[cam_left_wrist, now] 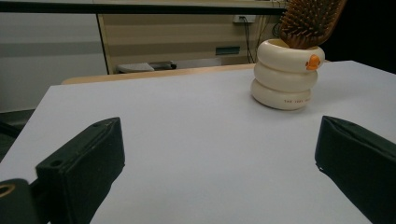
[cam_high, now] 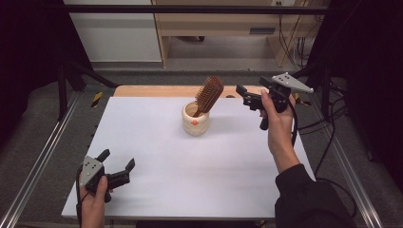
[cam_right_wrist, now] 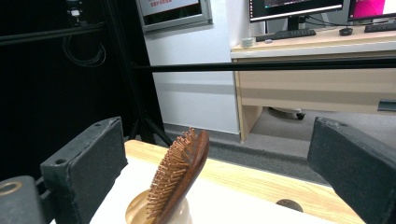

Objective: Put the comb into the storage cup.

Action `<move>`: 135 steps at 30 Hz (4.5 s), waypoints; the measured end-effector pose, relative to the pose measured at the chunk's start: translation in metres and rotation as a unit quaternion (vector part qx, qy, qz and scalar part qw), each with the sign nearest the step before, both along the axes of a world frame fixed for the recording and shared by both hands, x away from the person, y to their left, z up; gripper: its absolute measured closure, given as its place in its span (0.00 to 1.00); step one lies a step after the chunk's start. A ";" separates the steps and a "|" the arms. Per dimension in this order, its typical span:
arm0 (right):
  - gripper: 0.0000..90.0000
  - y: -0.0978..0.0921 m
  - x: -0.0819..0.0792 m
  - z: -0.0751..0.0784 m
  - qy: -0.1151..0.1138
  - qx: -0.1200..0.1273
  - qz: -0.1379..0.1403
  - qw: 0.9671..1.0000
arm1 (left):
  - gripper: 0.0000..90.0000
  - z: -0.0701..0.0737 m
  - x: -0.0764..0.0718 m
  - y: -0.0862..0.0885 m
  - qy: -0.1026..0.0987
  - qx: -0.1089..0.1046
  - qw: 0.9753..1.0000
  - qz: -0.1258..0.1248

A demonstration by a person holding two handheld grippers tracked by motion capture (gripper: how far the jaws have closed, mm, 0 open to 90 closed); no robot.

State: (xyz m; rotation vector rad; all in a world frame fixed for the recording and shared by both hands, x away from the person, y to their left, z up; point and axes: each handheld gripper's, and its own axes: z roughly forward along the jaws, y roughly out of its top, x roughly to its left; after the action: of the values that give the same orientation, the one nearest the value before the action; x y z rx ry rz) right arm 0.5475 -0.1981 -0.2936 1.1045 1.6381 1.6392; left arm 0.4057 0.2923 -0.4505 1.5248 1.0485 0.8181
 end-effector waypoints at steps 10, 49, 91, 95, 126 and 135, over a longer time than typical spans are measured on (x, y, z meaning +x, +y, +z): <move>0.04 -0.007 -0.005 0.002 -0.003 0.000 -0.002 1.000 | 0.02 0.000 0.000 0.000 0.000 0.000 1.000 0.000; 0.03 -0.045 -0.045 -0.009 -0.030 -0.059 -0.013 0.998 | 0.02 0.000 -0.003 0.004 -0.007 -0.006 1.000 0.008; 0.03 -0.077 -0.091 -0.065 -0.010 -0.047 -0.028 0.998 | 0.02 0.003 -0.006 0.012 -0.016 -0.008 1.000 0.002; 0.03 -0.078 -0.094 -0.074 -0.007 -0.048 -0.027 0.998 | 0.02 0.002 -0.005 0.011 -0.016 -0.010 1.000 0.002; 0.03 -0.080 -0.124 -0.136 0.021 -0.055 -0.018 0.998 | 0.02 0.002 -0.005 0.009 -0.020 -0.012 1.000 -0.012; 0.03 -0.071 -0.126 -0.150 0.017 -0.054 -0.001 0.998 | 0.02 0.006 -0.009 0.006 -0.026 -0.019 0.999 -0.030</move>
State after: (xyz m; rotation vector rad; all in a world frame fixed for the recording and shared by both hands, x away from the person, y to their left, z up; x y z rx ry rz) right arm 0.4217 -0.2690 -0.4440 1.0829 1.7258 1.5191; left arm 0.3964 0.2978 -0.4440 1.4887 0.9706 0.7866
